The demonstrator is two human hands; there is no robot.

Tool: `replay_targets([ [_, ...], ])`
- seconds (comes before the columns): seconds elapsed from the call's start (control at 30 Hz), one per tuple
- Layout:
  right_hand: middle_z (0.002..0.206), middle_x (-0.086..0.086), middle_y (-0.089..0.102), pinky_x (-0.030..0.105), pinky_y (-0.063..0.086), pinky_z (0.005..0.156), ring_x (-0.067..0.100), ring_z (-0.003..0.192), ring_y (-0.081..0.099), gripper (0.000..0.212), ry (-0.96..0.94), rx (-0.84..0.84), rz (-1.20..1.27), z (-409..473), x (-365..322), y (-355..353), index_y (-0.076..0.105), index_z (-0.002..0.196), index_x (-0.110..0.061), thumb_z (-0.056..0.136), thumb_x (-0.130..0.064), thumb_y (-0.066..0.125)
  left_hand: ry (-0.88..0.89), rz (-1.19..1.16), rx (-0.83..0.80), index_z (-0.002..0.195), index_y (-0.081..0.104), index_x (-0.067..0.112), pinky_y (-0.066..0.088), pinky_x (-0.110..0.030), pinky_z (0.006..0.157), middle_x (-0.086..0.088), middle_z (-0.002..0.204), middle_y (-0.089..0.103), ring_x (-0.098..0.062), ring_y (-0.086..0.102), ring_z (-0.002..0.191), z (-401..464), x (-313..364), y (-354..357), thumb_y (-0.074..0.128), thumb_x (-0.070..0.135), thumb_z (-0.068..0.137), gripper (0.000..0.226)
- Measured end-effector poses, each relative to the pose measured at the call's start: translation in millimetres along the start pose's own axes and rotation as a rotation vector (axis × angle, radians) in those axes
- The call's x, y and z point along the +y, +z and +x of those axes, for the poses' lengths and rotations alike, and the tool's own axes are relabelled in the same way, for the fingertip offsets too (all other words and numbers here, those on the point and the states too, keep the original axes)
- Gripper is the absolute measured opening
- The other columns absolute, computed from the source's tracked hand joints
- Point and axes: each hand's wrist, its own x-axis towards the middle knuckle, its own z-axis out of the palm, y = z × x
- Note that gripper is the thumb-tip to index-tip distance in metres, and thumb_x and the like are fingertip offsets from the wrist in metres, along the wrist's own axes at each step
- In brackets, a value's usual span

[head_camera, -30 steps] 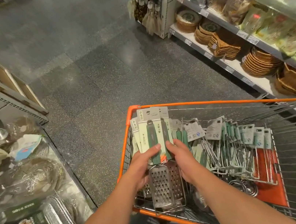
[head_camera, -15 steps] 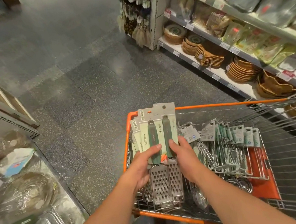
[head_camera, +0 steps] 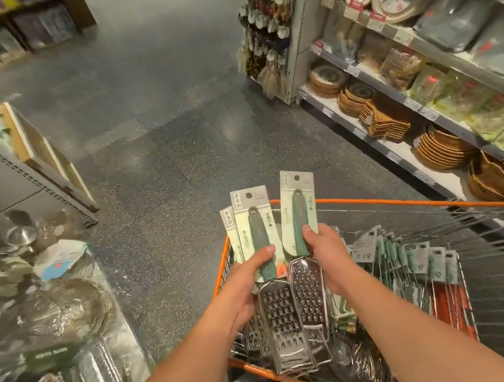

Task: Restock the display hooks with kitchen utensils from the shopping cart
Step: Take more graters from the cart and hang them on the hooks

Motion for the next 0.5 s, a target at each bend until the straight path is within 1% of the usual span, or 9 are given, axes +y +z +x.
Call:
replay_targets([
  [0.03,0.114,0.007,0.076,0.046,0.059,0.088,0.024,0.099,0.074,0.026,-0.009,-0.026,-0.01,2.7,-6.5,-4.7,0.061,0.129,-0.015,0.111,-0.024,0.045,0.027,-0.053,0.028,0.125,0.066,0.003,0.062,-0.039,0.073,-0.014,0.1,0.079,-0.028,0.077,0.083,-3.0,2.2,0.7,0.085,0.034,0.068,0.068],
  [0.07,0.111,0.009,0.076,0.042,0.06,0.078,0.023,0.092,0.074,0.027,-0.011,-0.061,-0.018,6.6,-11.3,-9.4,0.061,0.129,-0.013,0.111,-0.024,0.044,0.058,-0.108,0.058,0.126,0.064,0.001,0.063,-0.043,0.079,-0.017,0.101,0.078,-0.031,0.077,0.086,-8.1,4.9,2.1,0.085,0.032,0.068,0.069],
  [0.13,0.102,0.01,0.076,0.031,0.055,0.058,0.018,0.075,0.073,0.027,-0.004,-0.151,-0.035,9.4,-21.2,-15.4,0.062,0.126,-0.013,0.111,-0.025,0.043,0.116,-0.154,0.123,0.127,0.061,-0.001,0.058,-0.054,0.097,-0.021,0.107,0.077,-0.035,0.075,0.091,-18.8,10.0,5.7,0.086,0.032,0.068,0.072],
  [0.17,0.1,0.01,0.076,0.028,0.053,0.055,0.017,0.071,0.072,0.027,-0.01,-0.207,-0.066,9.2,-25.8,-16.5,0.063,0.125,-0.013,0.111,-0.026,0.044,0.147,-0.166,0.164,0.127,0.061,-0.002,0.055,-0.056,0.101,-0.022,0.106,0.077,-0.035,0.075,0.091,-25.0,10.2,7.6,0.086,0.032,0.067,0.072],
  [0.23,0.102,0.009,0.078,0.032,0.052,0.062,0.02,0.077,0.073,0.029,-0.042,-0.316,-0.146,7.0,-32.3,-15.1,0.065,0.127,-0.017,0.109,-0.03,0.046,0.2,-0.211,0.256,0.123,0.062,-0.002,0.053,-0.056,0.104,-0.022,0.106,0.077,-0.036,0.075,0.094,-37.6,5.7,9.3,0.086,0.034,0.066,0.072],
  [0.3,0.107,0.009,0.079,0.037,0.054,0.07,0.025,0.089,0.074,0.028,-0.07,-0.41,-0.181,2.9,-37.0,-8.7,0.066,0.128,-0.019,0.109,-0.028,0.046,0.233,-0.241,0.374,0.131,0.056,-0.001,0.053,-0.056,0.103,-0.025,0.122,0.071,-0.041,0.07,0.109,-49.4,-3.8,7.6,0.096,0.042,0.058,0.093],
  [0.37,0.107,0.014,0.078,0.038,0.055,0.071,0.03,0.089,0.073,0.029,-0.067,-0.541,-0.196,-9.6,-42.3,3.1,0.068,0.126,-0.015,0.109,-0.024,0.047,0.267,-0.33,0.487,0.14,0.048,0.004,0.06,-0.056,0.091,-0.028,0.135,0.062,-0.044,0.069,0.112,-62.3,-21.7,0.0,0.104,0.049,0.045,0.119],
  [0.4,0.106,0.016,0.078,0.038,0.055,0.07,0.03,0.086,0.072,0.028,-0.065,-0.602,-0.21,-16.7,-42.5,11.1,0.068,0.125,-0.013,0.109,-0.023,0.047,0.276,-0.368,0.533,0.142,0.047,0.006,0.061,-0.056,0.086,-0.028,0.135,0.06,-0.045,0.069,0.11,-70.6,-32.2,-5.5,0.105,0.05,0.041,0.125],
  [0.5,0.105,0.019,0.077,0.043,0.055,0.075,0.03,0.086,0.072,0.024,-0.074,-0.759,-0.231,-50.7,-37.5,36.7,0.07,0.119,-0.014,0.107,-0.022,0.05,0.333,-0.442,0.637,0.141,0.049,0.01,0.062,-0.055,0.085,-0.024,0.131,0.064,-0.044,0.07,0.109,-99.8,-66.0,-25.3,0.105,0.053,0.039,0.125],
])
